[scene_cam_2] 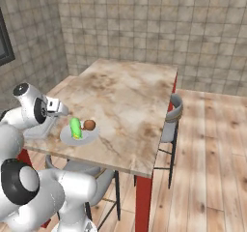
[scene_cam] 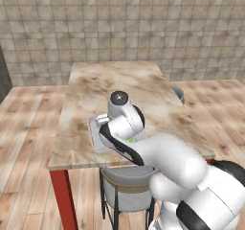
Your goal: Retrieve the tupperware and aluminum foil from the cabinet and place them on the dining counter near the plate with corn and onion to prepare for storing leftovers.
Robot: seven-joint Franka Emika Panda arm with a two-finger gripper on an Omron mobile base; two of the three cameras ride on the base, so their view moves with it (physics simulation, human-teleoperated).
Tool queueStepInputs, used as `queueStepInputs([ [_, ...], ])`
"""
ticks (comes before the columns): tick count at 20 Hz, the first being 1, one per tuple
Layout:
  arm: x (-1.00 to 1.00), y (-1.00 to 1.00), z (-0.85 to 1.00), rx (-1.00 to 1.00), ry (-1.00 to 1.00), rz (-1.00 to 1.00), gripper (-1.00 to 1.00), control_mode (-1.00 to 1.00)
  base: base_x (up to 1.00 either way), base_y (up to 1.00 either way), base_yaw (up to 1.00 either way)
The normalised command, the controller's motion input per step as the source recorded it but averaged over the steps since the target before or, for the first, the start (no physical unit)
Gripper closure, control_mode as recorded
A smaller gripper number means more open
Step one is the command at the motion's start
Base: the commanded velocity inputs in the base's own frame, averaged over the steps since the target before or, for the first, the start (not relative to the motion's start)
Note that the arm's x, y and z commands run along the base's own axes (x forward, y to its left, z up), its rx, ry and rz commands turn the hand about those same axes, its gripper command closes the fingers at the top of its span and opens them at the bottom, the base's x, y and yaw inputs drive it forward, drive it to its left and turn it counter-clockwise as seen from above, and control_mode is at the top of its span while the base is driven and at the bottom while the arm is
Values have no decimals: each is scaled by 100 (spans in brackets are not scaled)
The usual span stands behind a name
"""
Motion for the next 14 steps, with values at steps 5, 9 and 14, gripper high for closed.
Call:
queueStepInputs([
  [5, 47, 48, -33, 1, 11, 0, 100, -100, 0, 0, 0],
  [9, 42, 31, -47, 0, 1, 0, 100, -100, 0, 0, 0],
  [14, 37, 33, -57, 0, 0, 0, 100, -100, 0, 0, 0],
])
